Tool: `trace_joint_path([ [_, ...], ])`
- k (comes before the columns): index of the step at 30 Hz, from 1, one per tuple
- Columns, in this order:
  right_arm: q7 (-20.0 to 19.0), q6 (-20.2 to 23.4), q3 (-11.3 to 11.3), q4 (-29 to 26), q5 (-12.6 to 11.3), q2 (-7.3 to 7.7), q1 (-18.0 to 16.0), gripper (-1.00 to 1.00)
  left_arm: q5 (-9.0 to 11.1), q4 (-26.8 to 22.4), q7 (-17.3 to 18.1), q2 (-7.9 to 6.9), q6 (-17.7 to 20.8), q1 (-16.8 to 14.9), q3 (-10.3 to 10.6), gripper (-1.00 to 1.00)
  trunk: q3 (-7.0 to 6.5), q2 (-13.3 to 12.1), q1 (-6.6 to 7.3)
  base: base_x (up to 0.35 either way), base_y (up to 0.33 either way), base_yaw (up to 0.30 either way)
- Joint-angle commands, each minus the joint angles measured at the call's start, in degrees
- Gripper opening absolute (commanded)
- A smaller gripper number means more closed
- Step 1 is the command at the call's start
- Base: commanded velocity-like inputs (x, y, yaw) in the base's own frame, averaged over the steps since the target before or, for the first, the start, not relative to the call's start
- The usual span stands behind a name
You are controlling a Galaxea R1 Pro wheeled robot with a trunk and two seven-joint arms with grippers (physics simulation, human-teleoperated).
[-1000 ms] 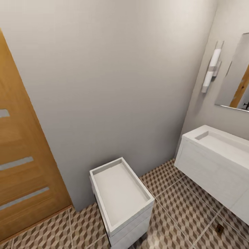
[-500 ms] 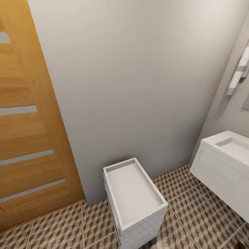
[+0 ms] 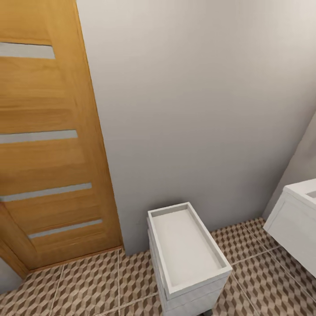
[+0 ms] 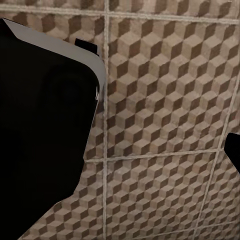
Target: Take the four mousetraps from the cabinet in the bathroom and place them on the bathroom floor. Make sure all four end up on the same floor surface, and ensure that at least two of them are either under or directly next to the same bathroom sink.
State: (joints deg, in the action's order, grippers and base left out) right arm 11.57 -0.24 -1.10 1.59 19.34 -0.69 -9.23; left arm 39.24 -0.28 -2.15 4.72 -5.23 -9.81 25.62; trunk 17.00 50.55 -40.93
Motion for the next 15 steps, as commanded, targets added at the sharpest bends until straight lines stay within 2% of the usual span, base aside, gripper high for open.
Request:
trace_joint_path([
  [1, 0.30, -0.03, -0.13, 0.16, 0.48, -0.03, -0.08, 1.00, 0.31, 0.02, -0.22, 0.02, -0.16, -0.03, 0.48, 1.00, 0.07, 0.05, 0.00, 0.000, 0.000, 0.283],
  [15, 0.38, -0.03, -0.13, 0.16, 0.35, -0.37, -0.08, 1.00, 0.31, 0.02, -0.22, 0.02, -0.17, -0.03, 0.48, 1.00, 0.07, 0.05, 0.00, 0.000, 0.000, 0.283],
])
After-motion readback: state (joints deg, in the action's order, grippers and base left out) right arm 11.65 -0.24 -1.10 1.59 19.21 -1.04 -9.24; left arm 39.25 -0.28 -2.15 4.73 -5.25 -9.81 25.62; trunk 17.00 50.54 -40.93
